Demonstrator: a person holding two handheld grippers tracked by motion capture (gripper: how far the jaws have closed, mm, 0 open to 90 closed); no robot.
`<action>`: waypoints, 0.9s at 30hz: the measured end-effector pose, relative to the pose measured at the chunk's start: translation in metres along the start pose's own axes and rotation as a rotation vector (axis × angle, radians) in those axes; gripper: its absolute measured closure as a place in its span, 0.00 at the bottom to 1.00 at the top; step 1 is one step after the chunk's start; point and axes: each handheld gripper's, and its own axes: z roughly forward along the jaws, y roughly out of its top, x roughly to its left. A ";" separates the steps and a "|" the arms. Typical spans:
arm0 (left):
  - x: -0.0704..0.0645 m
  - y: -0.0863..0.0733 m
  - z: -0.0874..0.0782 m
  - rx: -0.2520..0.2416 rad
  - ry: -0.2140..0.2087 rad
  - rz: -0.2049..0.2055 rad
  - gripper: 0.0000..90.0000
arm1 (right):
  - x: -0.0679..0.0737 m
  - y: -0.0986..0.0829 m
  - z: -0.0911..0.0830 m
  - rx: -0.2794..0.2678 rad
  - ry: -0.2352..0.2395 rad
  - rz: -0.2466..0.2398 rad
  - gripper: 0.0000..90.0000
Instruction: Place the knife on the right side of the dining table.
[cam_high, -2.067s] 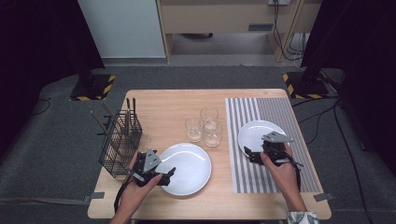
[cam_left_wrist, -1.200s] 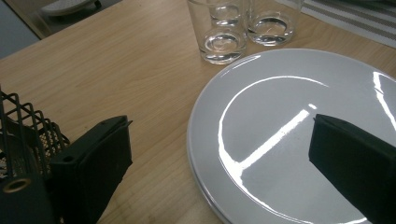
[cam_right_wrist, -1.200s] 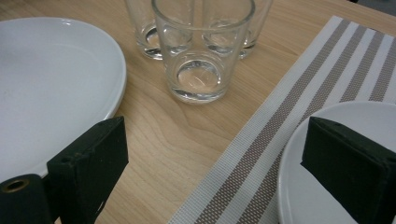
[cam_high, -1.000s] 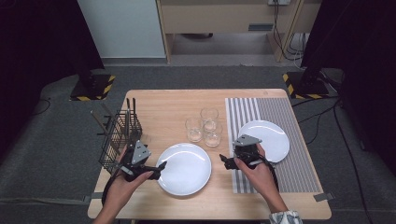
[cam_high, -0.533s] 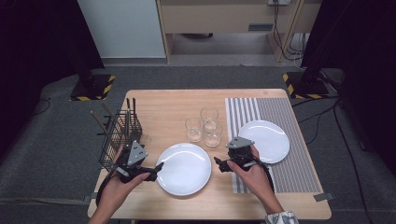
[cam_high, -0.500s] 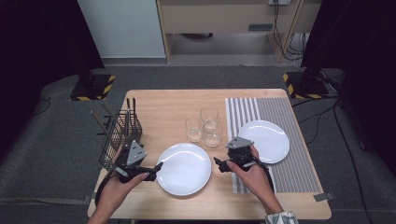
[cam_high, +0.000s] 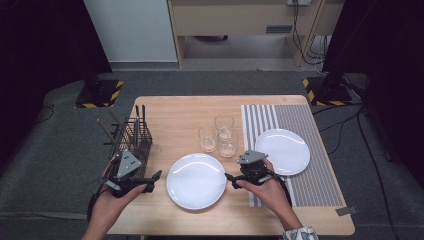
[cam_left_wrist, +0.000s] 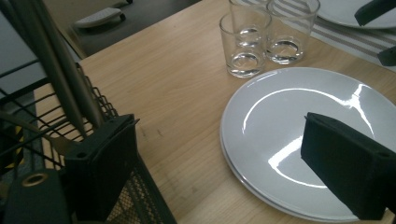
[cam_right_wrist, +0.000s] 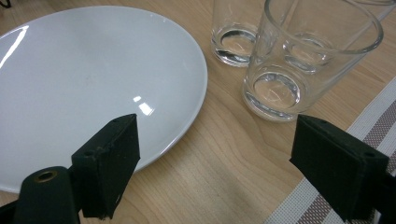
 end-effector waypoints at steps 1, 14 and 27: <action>0.003 0.000 -0.003 -0.005 0.007 -0.005 0.13 | 0.000 0.000 0.000 0.003 0.003 0.000 0.17; 0.049 -0.007 -0.031 -0.006 0.122 -0.089 0.16 | 0.002 0.000 -0.002 -0.019 0.023 0.017 0.20; 0.088 -0.017 -0.031 0.009 0.195 -0.158 0.22 | 0.003 -0.001 -0.001 -0.009 0.032 0.015 0.22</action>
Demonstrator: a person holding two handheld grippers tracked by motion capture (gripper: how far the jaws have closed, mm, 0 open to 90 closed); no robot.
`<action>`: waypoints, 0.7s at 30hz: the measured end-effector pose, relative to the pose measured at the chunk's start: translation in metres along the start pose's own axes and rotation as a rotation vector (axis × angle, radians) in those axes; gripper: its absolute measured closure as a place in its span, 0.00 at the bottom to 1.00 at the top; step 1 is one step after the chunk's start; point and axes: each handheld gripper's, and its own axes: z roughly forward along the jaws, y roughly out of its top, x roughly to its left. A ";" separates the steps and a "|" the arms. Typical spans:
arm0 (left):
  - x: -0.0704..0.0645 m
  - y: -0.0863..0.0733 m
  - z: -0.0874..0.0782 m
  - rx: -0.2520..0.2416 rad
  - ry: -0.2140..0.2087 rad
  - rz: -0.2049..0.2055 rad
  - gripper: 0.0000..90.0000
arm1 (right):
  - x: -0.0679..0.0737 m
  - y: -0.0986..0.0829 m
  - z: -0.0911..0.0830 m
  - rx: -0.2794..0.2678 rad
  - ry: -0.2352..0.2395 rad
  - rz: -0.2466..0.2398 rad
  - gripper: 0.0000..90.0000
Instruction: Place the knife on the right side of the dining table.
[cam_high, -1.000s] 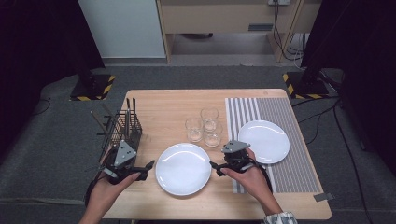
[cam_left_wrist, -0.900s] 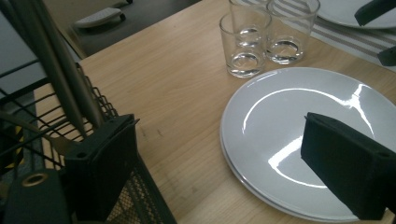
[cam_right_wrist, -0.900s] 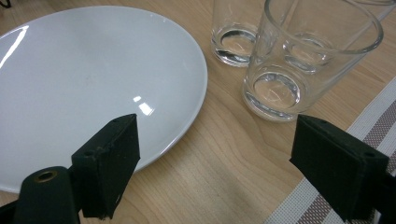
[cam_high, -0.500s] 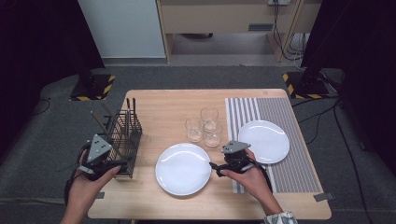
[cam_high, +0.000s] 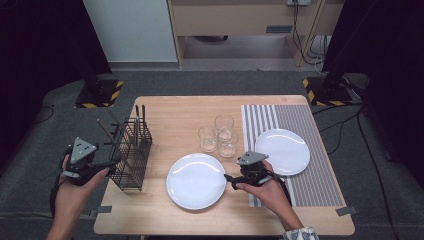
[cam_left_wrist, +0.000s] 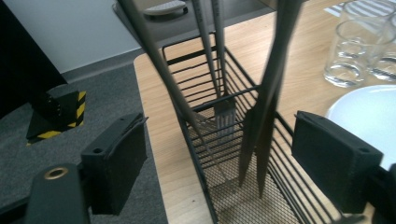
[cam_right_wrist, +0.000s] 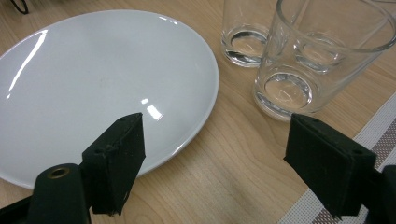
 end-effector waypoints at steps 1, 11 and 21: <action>0.003 0.001 0.004 0.006 0.000 -0.009 0.23 | -0.001 0.000 0.000 0.002 0.001 0.000 0.22; 0.015 0.011 0.024 0.023 0.010 -0.058 0.45 | -0.002 -0.002 0.001 0.016 -0.003 0.004 0.23; 0.021 0.013 0.039 0.036 0.007 -0.096 0.61 | -0.004 -0.003 0.000 0.017 0.001 0.016 0.23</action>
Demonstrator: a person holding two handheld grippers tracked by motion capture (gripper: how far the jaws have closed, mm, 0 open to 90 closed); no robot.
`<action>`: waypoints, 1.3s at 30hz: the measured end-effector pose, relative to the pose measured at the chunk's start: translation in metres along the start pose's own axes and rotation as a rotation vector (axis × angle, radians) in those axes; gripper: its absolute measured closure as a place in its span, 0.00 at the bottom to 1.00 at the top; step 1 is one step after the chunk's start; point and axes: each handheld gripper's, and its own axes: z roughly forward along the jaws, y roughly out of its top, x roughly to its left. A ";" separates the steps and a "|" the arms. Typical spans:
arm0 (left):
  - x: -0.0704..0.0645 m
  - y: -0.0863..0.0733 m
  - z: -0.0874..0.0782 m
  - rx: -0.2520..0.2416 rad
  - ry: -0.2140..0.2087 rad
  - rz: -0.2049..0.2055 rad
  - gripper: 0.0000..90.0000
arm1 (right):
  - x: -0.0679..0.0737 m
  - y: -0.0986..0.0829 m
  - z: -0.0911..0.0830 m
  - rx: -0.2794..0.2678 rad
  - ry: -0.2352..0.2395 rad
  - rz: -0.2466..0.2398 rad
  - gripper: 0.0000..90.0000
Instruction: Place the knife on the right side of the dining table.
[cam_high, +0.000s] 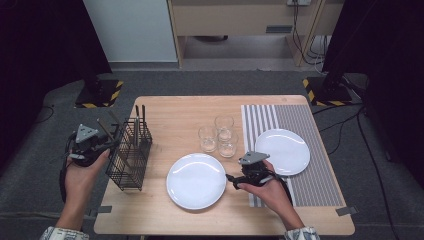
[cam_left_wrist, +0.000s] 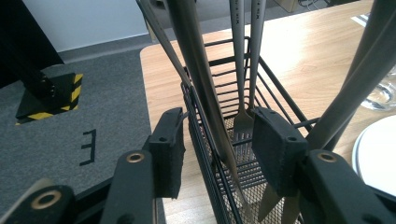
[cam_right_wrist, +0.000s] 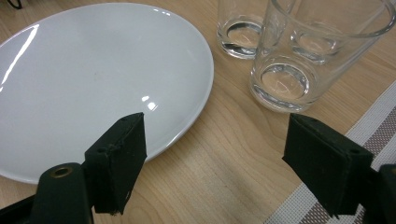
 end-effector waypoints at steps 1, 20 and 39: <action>0.000 0.000 0.002 0.003 -0.001 0.000 0.61 | 0.000 0.000 0.000 0.000 0.002 0.000 0.23; 0.004 -0.003 0.012 -0.013 0.000 -0.031 0.79 | -0.001 -0.002 0.001 0.012 0.012 0.000 0.23; -0.001 -0.004 0.007 -0.048 -0.049 -0.004 0.86 | -0.001 -0.003 0.002 0.020 0.021 0.006 0.22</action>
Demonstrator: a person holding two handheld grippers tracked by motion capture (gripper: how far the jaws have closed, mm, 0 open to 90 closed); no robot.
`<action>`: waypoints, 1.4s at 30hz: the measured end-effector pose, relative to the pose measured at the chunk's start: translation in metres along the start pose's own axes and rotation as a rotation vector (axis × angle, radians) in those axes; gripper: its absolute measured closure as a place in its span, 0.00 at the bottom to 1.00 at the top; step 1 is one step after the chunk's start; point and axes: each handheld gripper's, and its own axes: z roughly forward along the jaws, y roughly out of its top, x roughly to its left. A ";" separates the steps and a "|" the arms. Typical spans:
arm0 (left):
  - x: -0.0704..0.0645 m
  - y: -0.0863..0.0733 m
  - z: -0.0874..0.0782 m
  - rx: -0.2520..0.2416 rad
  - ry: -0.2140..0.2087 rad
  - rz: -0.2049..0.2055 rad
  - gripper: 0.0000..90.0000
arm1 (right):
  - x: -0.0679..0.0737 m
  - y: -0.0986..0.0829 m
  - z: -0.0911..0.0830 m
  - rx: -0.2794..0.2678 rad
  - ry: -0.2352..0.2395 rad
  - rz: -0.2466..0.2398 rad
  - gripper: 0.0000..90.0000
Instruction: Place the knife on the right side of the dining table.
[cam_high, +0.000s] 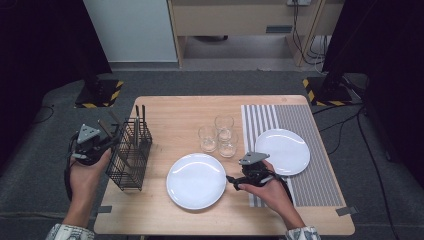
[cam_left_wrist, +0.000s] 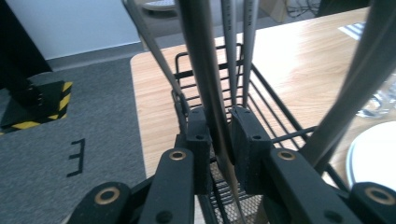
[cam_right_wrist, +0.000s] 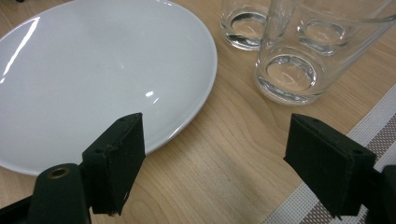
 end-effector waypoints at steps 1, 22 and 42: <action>-0.001 0.000 -0.001 -0.002 -0.009 0.002 0.87 | 0.000 0.000 0.000 0.001 0.002 0.001 0.22; -0.004 -0.001 -0.012 0.027 -0.090 0.051 0.90 | 0.000 -0.001 0.001 0.012 0.007 0.002 0.21; -0.004 -0.005 -0.007 0.042 -0.096 0.067 0.88 | -0.002 -0.002 0.000 0.014 0.009 0.007 0.20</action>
